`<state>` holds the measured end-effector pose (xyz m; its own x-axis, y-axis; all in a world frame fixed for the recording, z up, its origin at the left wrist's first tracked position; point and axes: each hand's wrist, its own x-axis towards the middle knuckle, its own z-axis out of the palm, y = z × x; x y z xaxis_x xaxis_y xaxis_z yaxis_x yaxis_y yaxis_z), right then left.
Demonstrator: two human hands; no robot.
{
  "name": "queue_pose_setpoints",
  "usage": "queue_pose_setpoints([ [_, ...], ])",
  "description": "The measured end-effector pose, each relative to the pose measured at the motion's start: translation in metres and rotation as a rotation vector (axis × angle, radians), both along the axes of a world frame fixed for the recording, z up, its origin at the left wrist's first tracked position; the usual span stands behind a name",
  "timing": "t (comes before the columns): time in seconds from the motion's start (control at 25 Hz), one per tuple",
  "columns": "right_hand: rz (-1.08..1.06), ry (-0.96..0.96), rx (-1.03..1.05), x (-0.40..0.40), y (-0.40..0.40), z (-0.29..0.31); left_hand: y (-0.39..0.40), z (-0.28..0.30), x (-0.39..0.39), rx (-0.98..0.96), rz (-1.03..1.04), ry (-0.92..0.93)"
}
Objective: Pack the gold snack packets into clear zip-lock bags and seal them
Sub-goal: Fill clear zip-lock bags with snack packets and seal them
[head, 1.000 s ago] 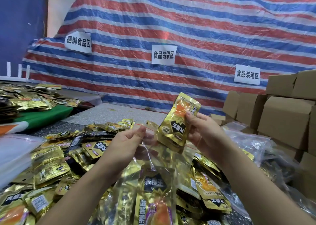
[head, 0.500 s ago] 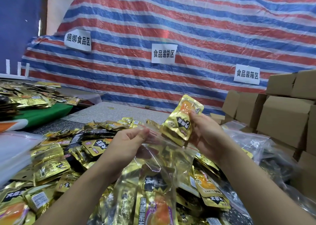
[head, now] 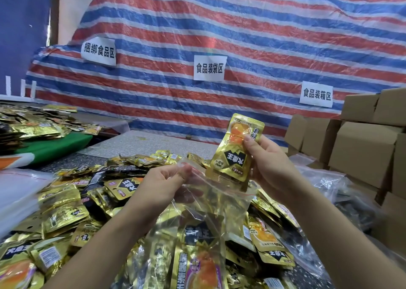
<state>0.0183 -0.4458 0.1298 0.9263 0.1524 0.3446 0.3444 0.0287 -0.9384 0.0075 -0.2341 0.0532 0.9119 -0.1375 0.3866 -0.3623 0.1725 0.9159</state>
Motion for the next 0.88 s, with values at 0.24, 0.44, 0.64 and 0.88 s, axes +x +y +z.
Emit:
queue_pose_setpoints([
  [0.24,-0.023,-0.037,-0.217,-0.005,0.001,0.006,0.001,-0.001,0.003,-0.007,0.003,0.032],
  [0.44,0.011,0.100,-0.141,0.001,0.004,0.002,0.001,-0.001,0.001,0.011,-0.007,0.005],
  [0.64,0.010,0.228,-0.024,0.007,-0.003,0.001,0.002,0.000,0.000,0.052,-0.037,-0.014],
  [0.88,0.072,0.071,-0.155,-0.001,-0.004,-0.001,0.003,-0.001,0.002,0.068,-0.048,-0.007],
])
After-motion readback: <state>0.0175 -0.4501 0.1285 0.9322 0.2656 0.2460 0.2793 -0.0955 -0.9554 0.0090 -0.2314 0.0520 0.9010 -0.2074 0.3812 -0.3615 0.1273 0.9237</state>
